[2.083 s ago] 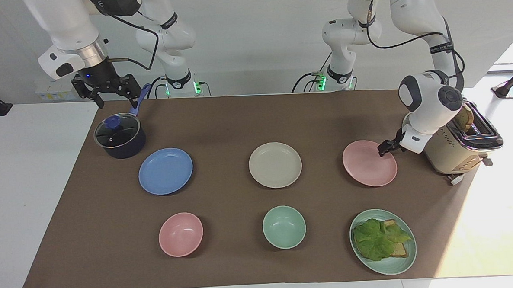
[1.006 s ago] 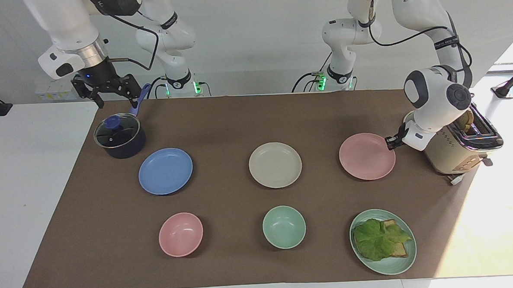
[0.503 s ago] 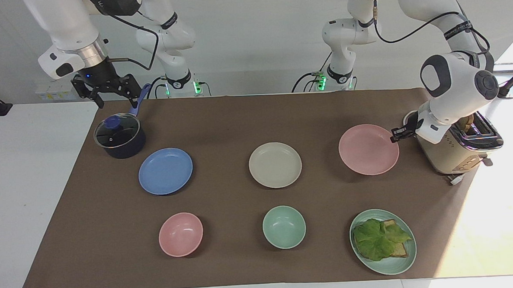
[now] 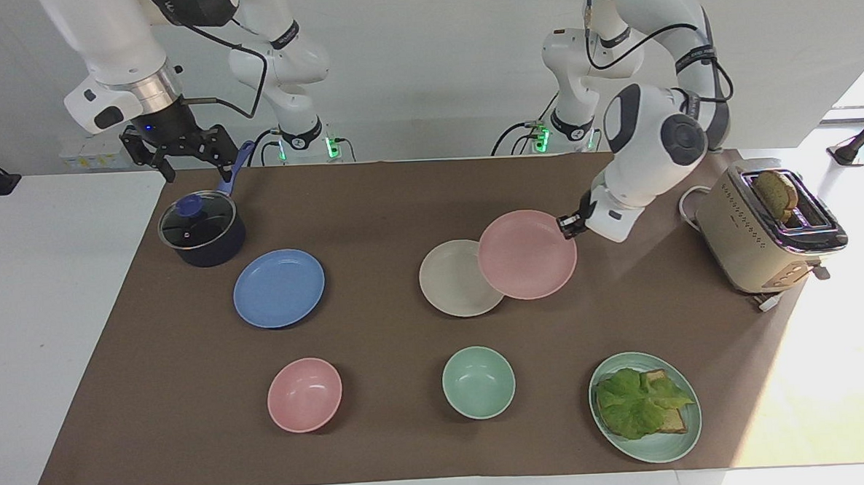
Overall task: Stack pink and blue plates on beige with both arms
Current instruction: 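Carry the pink plate onto the beige plate and release it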
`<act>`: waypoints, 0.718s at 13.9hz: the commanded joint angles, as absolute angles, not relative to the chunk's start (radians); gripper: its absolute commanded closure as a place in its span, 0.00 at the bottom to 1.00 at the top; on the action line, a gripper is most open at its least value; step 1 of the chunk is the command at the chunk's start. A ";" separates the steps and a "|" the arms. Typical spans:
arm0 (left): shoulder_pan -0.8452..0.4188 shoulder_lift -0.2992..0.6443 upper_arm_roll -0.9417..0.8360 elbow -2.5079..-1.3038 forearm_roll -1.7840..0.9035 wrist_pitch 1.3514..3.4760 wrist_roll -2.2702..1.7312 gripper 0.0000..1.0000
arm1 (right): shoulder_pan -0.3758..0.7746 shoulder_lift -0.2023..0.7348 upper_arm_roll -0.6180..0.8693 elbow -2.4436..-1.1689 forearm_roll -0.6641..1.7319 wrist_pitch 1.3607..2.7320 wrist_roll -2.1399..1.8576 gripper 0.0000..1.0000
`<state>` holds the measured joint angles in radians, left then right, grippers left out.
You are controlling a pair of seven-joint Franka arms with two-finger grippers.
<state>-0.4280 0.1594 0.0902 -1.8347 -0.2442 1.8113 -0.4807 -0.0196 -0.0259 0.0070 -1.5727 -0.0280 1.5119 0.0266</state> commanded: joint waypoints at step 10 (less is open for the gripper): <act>-0.574 0.212 0.115 -1.933 -0.278 2.085 -0.500 0.00 | -0.028 -0.066 0.009 -1.626 -0.031 1.528 0.028 0.00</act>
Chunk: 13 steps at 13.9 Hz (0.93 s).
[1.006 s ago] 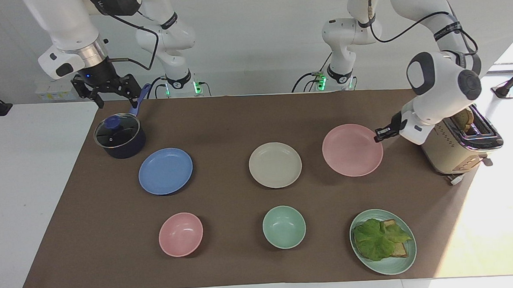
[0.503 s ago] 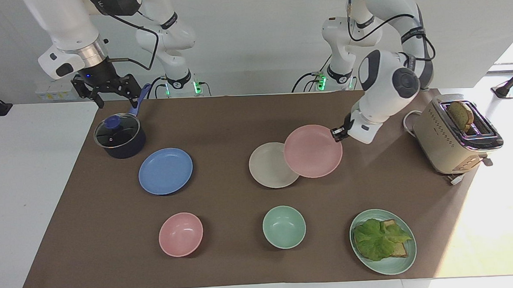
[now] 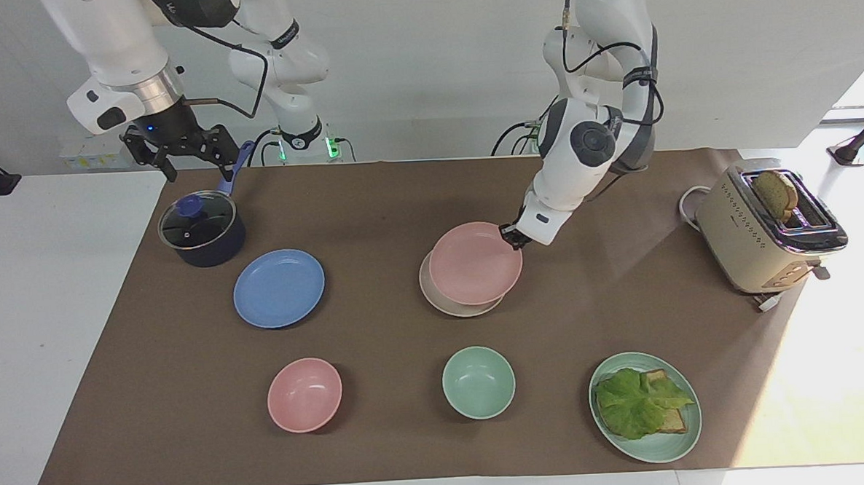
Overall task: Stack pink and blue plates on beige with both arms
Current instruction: 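Carry the pink plate onto the beige plate and release it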
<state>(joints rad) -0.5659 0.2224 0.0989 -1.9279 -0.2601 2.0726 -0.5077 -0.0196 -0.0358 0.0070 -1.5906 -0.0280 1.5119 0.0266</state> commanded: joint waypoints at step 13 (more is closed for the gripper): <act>-0.147 0.012 0.130 -1.734 -0.057 1.695 -0.075 0.00 | -0.074 -0.071 0.008 -1.891 -0.028 1.837 -0.110 0.00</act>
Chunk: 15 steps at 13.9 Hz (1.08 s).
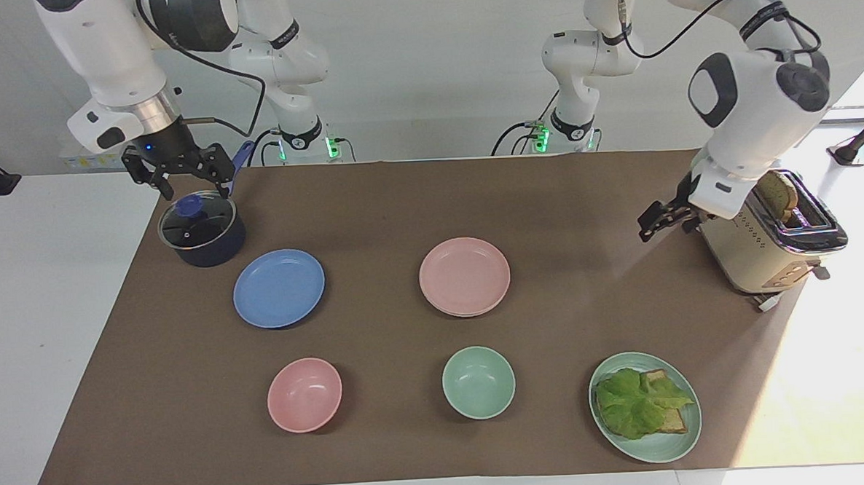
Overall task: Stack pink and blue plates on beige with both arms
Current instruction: 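Reach the right gripper to the blue plate rim and grasp it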
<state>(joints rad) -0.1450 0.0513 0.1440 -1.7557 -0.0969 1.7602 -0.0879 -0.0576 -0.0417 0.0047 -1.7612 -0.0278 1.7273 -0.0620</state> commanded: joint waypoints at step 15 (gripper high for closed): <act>-0.147 -0.006 0.132 -1.589 0.000 1.552 -0.077 0.00 | -0.213 0.213 0.008 -2.132 0.302 2.306 -0.457 0.36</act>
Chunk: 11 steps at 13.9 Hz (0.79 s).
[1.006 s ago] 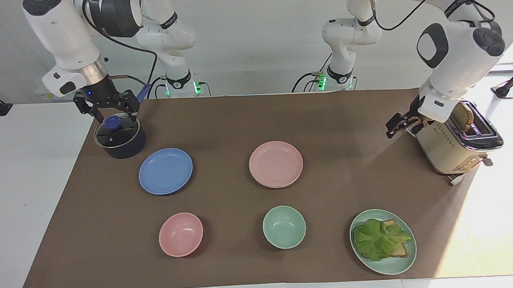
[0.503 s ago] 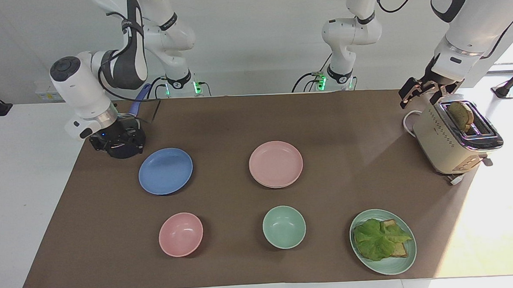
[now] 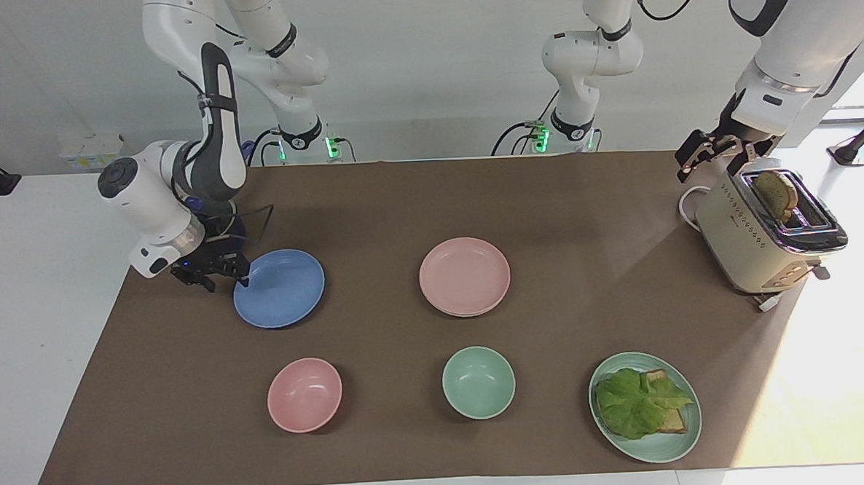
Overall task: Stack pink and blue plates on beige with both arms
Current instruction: 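Reach the right gripper to the blue plate rim and grasp it, then carry the blue plate with the right gripper onto the pink plate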
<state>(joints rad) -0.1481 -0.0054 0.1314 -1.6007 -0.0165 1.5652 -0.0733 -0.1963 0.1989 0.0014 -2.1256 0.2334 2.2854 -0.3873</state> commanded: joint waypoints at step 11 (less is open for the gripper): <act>-0.150 -0.006 0.130 -1.594 -0.002 1.559 -0.084 0.00 | -0.195 0.149 0.015 -2.096 0.354 2.188 -0.446 1.00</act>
